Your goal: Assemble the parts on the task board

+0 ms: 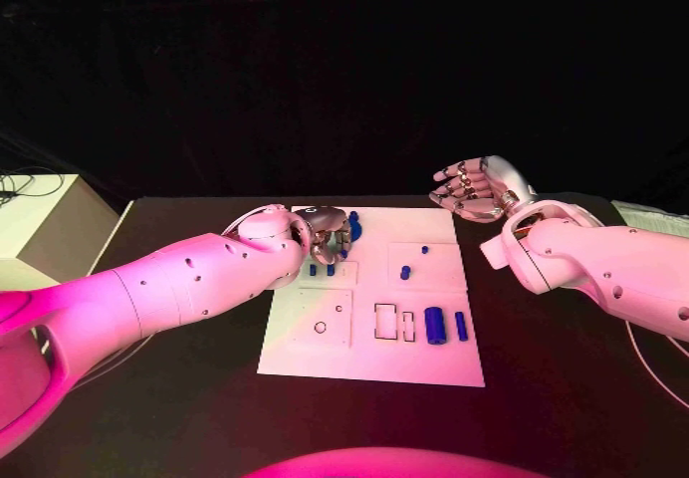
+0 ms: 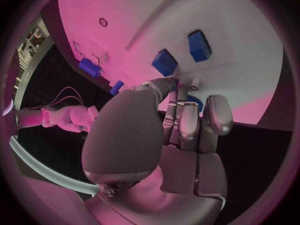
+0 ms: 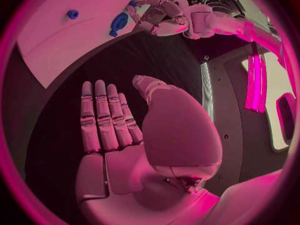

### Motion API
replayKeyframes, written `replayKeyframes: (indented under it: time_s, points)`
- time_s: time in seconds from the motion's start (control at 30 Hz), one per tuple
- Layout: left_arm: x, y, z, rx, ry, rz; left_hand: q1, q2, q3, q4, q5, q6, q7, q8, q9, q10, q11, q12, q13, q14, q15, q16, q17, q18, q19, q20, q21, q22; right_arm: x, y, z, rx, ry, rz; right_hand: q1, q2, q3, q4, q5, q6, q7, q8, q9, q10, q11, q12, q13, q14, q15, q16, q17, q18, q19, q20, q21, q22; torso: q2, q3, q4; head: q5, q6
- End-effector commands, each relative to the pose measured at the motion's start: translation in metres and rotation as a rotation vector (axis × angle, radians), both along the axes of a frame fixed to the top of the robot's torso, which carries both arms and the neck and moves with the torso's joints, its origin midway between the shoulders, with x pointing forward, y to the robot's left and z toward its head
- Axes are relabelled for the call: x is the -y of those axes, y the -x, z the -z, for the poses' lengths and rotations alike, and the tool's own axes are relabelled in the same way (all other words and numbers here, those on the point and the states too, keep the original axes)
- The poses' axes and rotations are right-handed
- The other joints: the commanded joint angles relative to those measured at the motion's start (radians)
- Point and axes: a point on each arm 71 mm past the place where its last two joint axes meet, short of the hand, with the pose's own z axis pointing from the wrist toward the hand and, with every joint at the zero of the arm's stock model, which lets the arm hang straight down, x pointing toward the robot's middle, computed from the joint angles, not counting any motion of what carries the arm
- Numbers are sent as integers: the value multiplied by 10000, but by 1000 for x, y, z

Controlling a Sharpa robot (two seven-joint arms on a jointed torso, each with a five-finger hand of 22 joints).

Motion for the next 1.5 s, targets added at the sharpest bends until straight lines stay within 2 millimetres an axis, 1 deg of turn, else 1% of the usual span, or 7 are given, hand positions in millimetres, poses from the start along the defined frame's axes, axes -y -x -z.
replayKeyframes:
  time_s: [0.03, 0.37, 0.63, 0.73, 0.97, 1.13, 1.5]
  points:
    - [3, 1, 1, -160, 82, 72, -118, -11, 85, 4, -42, 11, 63, -73, -24, 82, 5, -90, -35, 16, 27, 53, -20, -150, 51, 17, 72, 23, -1, 1, -1, 59, 7, -126, 28, 32, -15, -32, 56, 16, 346, -34, -16, -65, -16, -16, -10, -28, 46, -66, -10, 132, -24, -7, -20, -9, 7, -1, -5, -13, -10]
    - [4, 1, 1, -148, 198, 39, -405, -142, 84, -18, -75, -83, 108, -233, -96, 104, 58, -349, -152, 27, 73, 77, -61, -155, 58, 52, 96, 53, -2, 1, -1, 58, -4, -141, 20, 35, -20, -38, 59, 27, 346, -38, -21, -66, -15, -13, -8, -19, 48, -77, -32, 134, -27, -2, -16, -55, 0, -1, 8, -31, -11]
    - [4, 1, 2, -188, 206, 58, -413, -53, 163, -89, -64, 65, 101, -204, -85, 205, 51, -439, -193, 42, 71, 99, -69, -160, 77, 67, 118, 80, -2, 1, -1, 47, -5, -149, 20, 35, -20, -38, 59, 27, 346, -38, -21, -66, -15, -13, -8, -19, 48, -77, -32, 134, -27, -2, -16, -55, -6, -2, 1, -44, -12]
    - [3, 1, 2, -170, 228, 71, -376, 36, 264, -184, -62, 196, 70, -190, -73, 372, 14, -499, -222, 48, 43, 112, -80, -157, 76, 60, 124, 85, -2, 2, -1, 42, -5, -152, 20, 35, -20, -38, 59, 27, 346, -38, -21, -66, -15, -13, -8, -19, 48, -77, -32, 134, -27, -2, -16, -55, -6, -3, 9, -47, -5]
    - [2, 1, 1, -132, 257, 60, -301, 332, 669, -623, -104, 769, -37, -187, 36, 1114, -139, -864, -345, 95, -98, 155, -112, -176, 144, -49, 220, 191, -2, 2, -1, 36, -5, -157, 21, 40, -19, -43, 61, 36, 344, -39, -23, -65, -18, -10, -7, -14, 48, -84, -45, 135, -29, 0, -15, -81, -10, -6, 13, -53, -7]
    - [1, 0, 1, -2, 348, 15, -368, 377, 846, -894, -143, 936, -53, -314, 77, 1441, -172, -1160, -399, 129, -134, 179, -113, -199, 209, -90, 303, 290, -2, 1, -1, 33, -3, -154, 21, 40, -19, -43, 61, 36, 344, -39, -23, -65, -18, -10, -7, -14, 48, -84, -45, 135, -29, 0, -15, -81, -8, -8, 10, -56, 4]
    - [-1, 2, -2, 276, 869, -51, -544, 350, 1013, -1137, -146, 981, -11, -548, 101, 1635, -135, -1601, -477, 201, -112, 241, -11, -214, 255, -97, 367, 361, -2, 1, -1, 30, -2, -160, 21, 40, -19, -43, 61, 36, 344, -39, -23, -65, -18, -10, -7, -14, 48, -84, -45, 135, -29, 0, -15, -81, -1, -7, 2, -59, 59]
